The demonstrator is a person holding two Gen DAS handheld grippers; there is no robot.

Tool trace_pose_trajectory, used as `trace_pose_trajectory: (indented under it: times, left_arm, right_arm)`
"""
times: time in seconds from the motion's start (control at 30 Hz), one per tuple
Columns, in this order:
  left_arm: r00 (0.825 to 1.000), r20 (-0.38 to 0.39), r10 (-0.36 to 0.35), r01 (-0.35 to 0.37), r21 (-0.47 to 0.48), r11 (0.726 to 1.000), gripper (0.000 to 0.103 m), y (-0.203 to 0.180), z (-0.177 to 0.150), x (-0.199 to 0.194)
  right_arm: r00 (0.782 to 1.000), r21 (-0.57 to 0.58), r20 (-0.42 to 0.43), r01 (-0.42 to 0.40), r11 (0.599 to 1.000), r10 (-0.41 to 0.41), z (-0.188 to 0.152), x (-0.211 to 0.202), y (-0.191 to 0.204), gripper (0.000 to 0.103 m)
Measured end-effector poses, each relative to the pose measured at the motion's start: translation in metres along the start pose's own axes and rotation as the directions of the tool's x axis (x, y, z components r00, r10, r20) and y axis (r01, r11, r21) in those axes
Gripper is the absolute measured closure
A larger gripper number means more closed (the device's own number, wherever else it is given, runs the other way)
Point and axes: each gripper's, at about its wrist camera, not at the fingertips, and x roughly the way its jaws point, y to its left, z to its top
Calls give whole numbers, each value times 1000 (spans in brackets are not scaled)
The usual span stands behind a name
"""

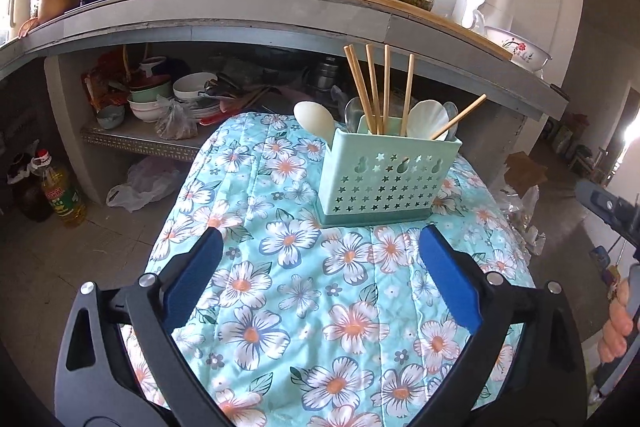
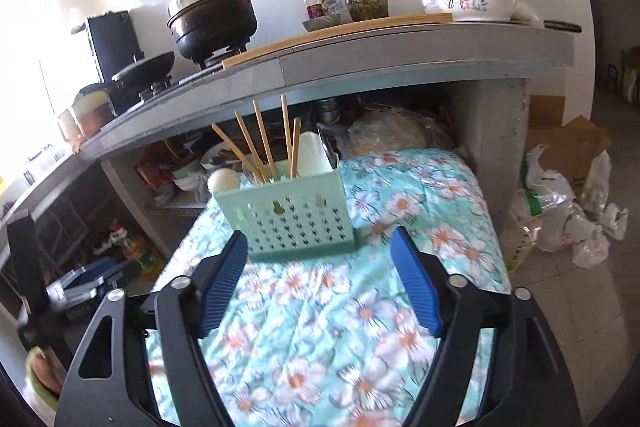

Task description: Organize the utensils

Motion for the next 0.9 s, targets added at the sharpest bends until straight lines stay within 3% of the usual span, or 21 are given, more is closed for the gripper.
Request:
trace_pose_trajectory:
  times: [0.13,0.3,0.57,0.7,0.9]
  left_arm:
    - [998,-27,57,-57,17,998,8,-10,-5,1]
    - [988,-32,151,-148,73,986,8,-28,-12,3]
    - [971,14,238,-237,146,960,8,-49,-10,-8]
    - [969,53,242,-247,142,959,8,-54,-7,-16]
    - [977,68,202,-207,75,975,8,-53,0,-21]
  right_arm:
    - [997,-66,18,75,995,-74,-24,-16,10,13]
    - [988,-103,13,155,983,-154,-42,-21,13,7]
    - [971,-103,22,238,966,-237,-51,-22,15,6]
    - [968,-124,14,249,961,-249,-51,-18,22,6]
    - [969,-137,12,245,960,-246,-46,-17,33,6]
